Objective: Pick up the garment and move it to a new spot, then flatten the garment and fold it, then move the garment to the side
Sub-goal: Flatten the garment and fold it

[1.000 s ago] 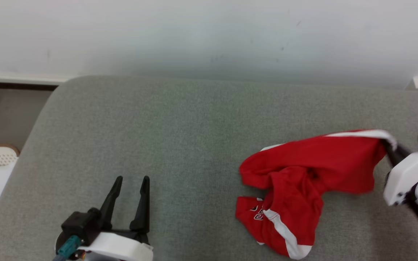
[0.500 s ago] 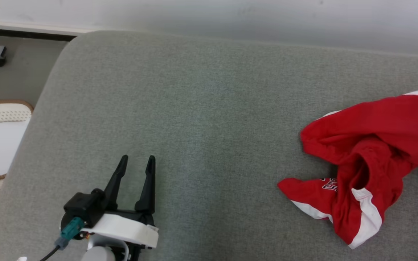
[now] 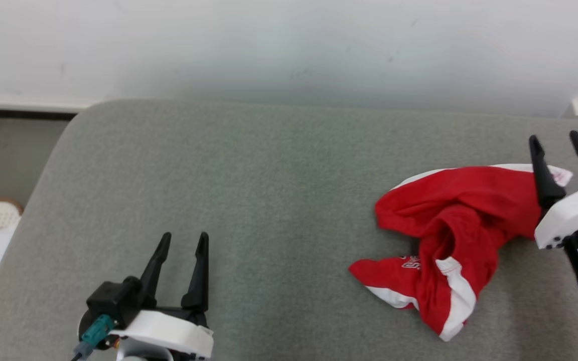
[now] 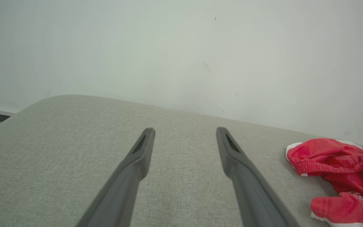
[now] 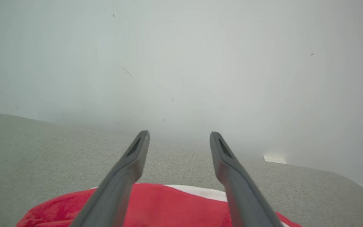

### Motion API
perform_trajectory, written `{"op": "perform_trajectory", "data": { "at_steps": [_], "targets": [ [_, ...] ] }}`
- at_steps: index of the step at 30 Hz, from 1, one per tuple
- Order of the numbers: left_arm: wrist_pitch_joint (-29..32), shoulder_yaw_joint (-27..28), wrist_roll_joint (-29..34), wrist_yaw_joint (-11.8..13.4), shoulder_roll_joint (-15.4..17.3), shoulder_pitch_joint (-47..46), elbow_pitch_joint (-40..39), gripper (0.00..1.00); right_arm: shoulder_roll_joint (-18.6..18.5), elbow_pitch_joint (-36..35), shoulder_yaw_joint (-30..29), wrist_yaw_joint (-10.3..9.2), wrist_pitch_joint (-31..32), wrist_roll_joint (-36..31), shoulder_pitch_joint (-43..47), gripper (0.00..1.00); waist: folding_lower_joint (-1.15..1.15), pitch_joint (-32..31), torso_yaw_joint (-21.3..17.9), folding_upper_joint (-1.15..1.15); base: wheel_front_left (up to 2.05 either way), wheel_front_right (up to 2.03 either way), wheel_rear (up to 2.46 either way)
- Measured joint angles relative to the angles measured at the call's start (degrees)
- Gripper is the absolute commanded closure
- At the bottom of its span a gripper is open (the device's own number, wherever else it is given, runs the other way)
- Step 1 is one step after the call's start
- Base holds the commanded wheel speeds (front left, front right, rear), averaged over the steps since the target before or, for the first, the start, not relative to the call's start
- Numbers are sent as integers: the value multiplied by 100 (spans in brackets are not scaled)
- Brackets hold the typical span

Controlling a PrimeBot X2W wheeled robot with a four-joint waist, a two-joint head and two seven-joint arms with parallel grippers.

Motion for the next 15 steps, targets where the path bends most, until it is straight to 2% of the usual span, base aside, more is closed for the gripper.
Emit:
{"op": "perform_trajectory", "data": {
  "at_steps": [8,15],
  "targets": [
    [0,65,22,-7,1,233,19,0,229,-1348,-88,0,-430,300,1372,0,-1,-472,-472,0,0,0,0],
    [0,76,-9,10,0,426,4,0,550,-2150,-368,0,-571,364,2619,0,-1,-728,-770,0,0,0,0]
  ]
}}
